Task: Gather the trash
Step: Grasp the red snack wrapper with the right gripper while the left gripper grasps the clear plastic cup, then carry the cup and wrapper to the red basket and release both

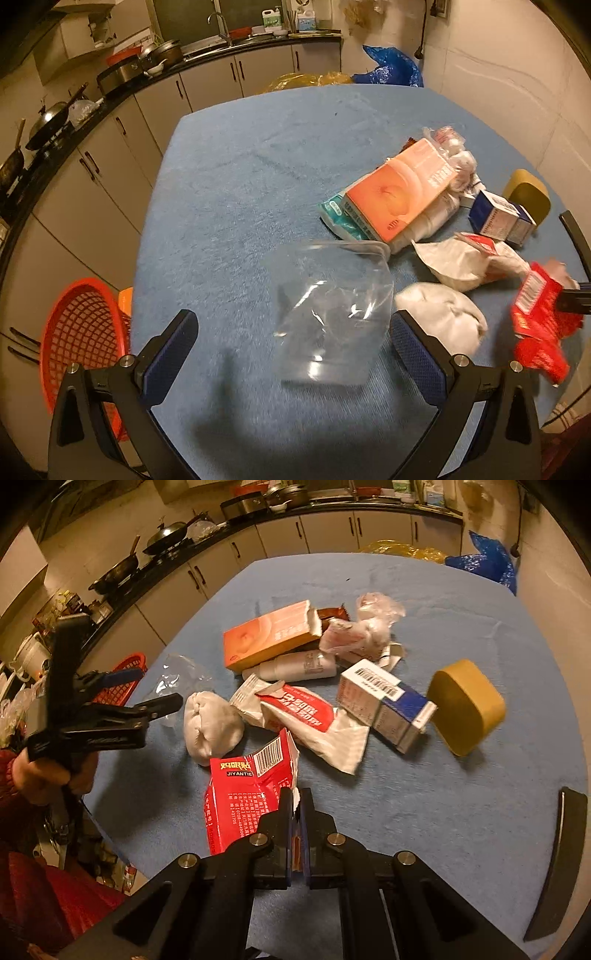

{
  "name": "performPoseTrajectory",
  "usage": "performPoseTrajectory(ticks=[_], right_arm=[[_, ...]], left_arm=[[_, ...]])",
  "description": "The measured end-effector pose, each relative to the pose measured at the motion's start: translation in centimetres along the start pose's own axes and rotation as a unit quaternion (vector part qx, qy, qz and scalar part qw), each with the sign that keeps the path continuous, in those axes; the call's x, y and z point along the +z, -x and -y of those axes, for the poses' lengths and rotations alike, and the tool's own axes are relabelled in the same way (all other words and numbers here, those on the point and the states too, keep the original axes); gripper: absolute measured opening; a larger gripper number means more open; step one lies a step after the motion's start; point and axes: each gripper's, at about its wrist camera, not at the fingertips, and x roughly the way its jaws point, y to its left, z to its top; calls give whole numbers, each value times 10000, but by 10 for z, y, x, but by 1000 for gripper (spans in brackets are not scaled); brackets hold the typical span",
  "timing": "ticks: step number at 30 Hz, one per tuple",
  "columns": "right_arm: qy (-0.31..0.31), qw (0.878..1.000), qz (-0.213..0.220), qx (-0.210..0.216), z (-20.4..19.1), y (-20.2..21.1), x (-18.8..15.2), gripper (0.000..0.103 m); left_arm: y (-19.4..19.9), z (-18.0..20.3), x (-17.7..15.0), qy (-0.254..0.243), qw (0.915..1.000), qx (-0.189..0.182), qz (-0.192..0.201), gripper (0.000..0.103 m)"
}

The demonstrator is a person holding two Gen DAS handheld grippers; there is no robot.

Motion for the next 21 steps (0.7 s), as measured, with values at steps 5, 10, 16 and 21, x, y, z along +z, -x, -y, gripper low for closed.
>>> performPoseTrajectory(ticks=[5, 10, 16, 21], right_arm=[[-75, 9999, 81, -50, 5, 14, 0, 4], [-126, 9997, 184, -52, 7, 22, 1, 4], [-127, 9996, 248, -46, 0, 25, 4, 4], [-93, 9994, 320, -3, -7, 29, 9, 4]], left_arm=[[-21, -7, 4, 269, 9991, -203, -264, 73], [-17, -11, 2, 407, 9987, -289, -111, 63], [-5, -13, -3, 465, 9981, -397, 8, 61], [9, -18, -4, 608, 9970, -465, 135, 61]])
